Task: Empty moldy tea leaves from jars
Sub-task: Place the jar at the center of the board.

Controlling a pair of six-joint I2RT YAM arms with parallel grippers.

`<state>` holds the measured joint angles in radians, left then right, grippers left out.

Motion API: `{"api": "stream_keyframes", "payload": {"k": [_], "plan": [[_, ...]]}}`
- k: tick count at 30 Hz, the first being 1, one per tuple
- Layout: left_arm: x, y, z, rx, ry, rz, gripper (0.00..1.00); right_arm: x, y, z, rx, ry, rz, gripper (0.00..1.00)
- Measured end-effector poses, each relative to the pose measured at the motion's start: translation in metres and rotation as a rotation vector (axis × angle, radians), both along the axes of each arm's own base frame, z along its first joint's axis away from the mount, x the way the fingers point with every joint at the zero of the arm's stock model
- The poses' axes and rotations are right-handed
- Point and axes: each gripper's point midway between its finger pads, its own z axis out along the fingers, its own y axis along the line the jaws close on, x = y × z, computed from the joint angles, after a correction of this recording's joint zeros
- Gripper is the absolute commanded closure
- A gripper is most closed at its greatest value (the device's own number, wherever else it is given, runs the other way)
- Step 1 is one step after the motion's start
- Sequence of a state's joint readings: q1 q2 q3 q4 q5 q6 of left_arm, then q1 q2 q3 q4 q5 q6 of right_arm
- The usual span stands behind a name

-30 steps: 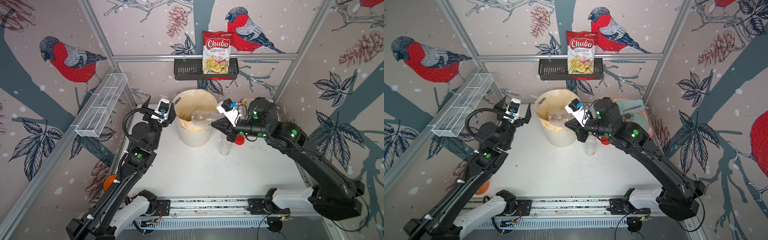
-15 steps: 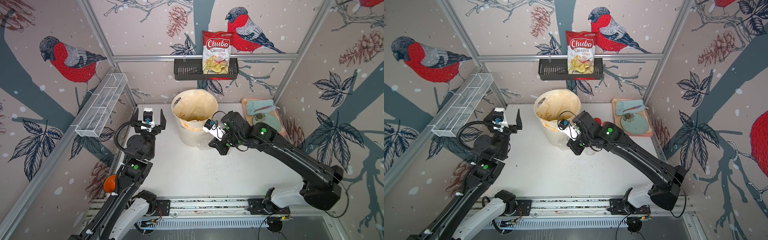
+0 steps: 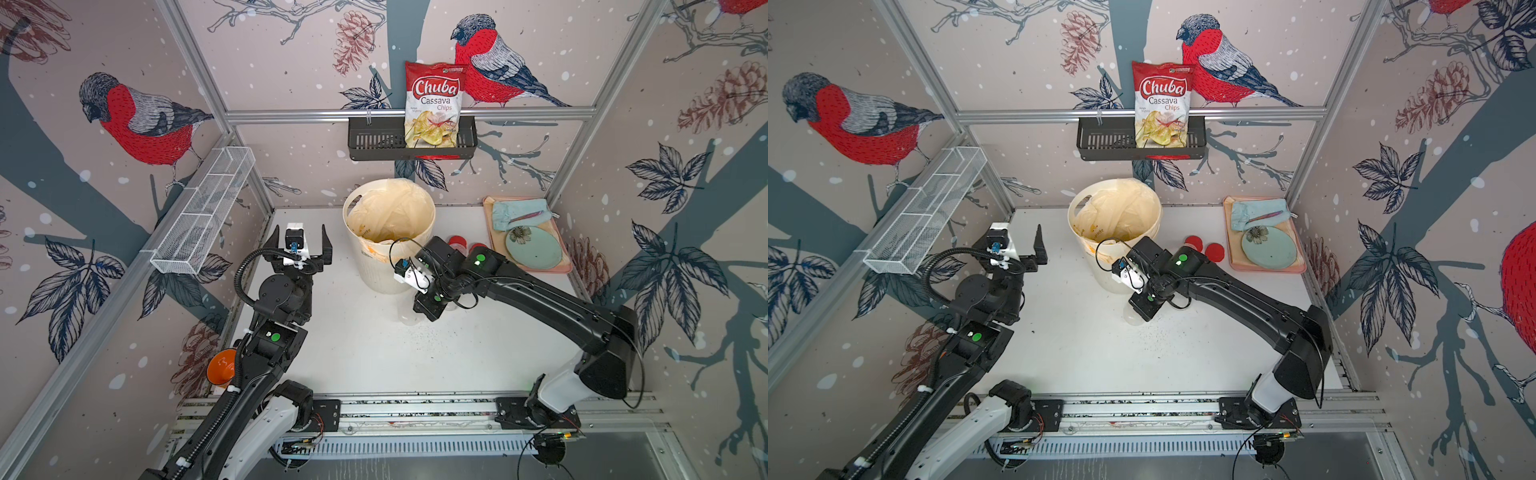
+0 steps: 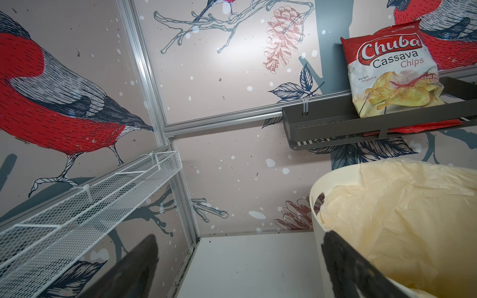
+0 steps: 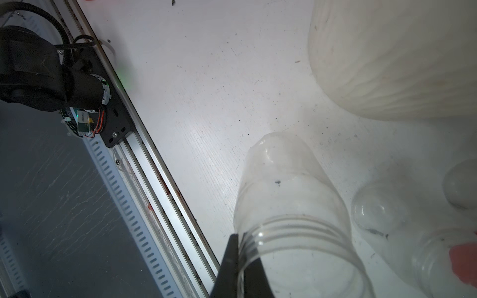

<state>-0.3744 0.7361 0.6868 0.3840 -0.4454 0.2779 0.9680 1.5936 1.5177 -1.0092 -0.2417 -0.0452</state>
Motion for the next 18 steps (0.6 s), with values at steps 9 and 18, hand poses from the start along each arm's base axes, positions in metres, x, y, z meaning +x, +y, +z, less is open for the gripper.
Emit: {"api": "stream_keyframes", "payload": {"k": [9, 18], "plan": [[0.000, 0.000, -0.005, -0.019, 0.008, -0.005, 0.03, 0.000, -0.002, -0.027, -0.100, 0.037, -0.008, 1.00], [-0.003, 0.001, -0.003, -0.040, -0.001, -0.010, 0.03, 0.002, -0.007, -0.058, -0.212, 0.058, -0.023, 1.00]]}}
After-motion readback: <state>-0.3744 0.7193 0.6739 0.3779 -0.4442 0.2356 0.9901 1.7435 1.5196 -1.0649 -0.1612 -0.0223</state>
